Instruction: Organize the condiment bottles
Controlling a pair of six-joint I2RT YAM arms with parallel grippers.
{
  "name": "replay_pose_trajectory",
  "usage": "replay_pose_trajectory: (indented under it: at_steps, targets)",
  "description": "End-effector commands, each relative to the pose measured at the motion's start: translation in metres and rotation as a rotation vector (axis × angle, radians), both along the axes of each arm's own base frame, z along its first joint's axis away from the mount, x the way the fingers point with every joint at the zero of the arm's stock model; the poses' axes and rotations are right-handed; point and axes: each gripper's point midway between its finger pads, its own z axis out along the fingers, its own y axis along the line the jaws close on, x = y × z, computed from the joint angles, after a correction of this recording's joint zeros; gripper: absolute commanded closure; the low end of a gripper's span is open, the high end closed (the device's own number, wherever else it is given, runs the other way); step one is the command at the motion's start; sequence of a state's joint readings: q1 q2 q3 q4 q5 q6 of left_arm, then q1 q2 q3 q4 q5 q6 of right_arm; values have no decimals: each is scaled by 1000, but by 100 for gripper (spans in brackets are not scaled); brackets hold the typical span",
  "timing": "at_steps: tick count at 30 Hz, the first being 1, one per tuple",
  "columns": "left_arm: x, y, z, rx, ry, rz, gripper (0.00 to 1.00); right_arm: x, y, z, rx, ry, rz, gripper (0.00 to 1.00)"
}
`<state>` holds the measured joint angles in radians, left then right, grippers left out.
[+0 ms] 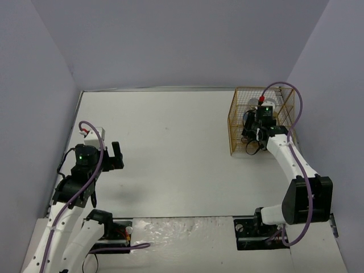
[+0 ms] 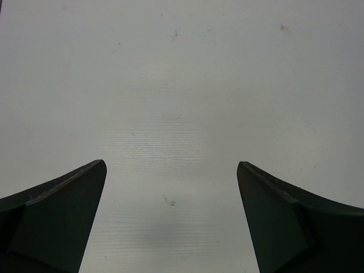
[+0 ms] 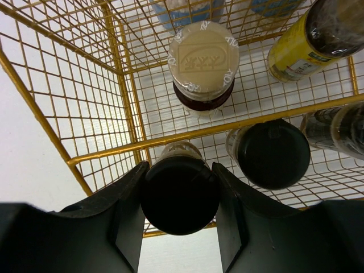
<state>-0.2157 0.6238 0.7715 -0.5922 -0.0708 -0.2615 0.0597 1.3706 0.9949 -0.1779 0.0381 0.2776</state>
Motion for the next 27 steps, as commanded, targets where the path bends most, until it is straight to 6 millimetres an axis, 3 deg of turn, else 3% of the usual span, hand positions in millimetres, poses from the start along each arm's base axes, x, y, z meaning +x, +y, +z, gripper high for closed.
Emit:
replay_pose_trajectory:
  at_steps: [1,8,16,21,24,25,27]
  targets:
    - [12,-1,25,-5,-92,-2,3,23,6,13,18,-103,3,87]
    - [11,-1,25,-5,-93,-2,3,19,9,-2,14,-65,5,55]
    - [11,0,25,-5,-92,1,3,15,13,14,20,-84,18,38]
    - [10,-2,27,-23,-88,3,3,9,14,61,25,-162,34,28]
    - [10,-2,39,-31,-111,9,3,1,10,98,7,-243,39,14]
    - [10,-1,50,-36,-135,13,3,-7,4,119,-13,-300,30,3]
    - [11,0,64,-37,-171,20,3,-20,-1,149,-39,-385,25,0]
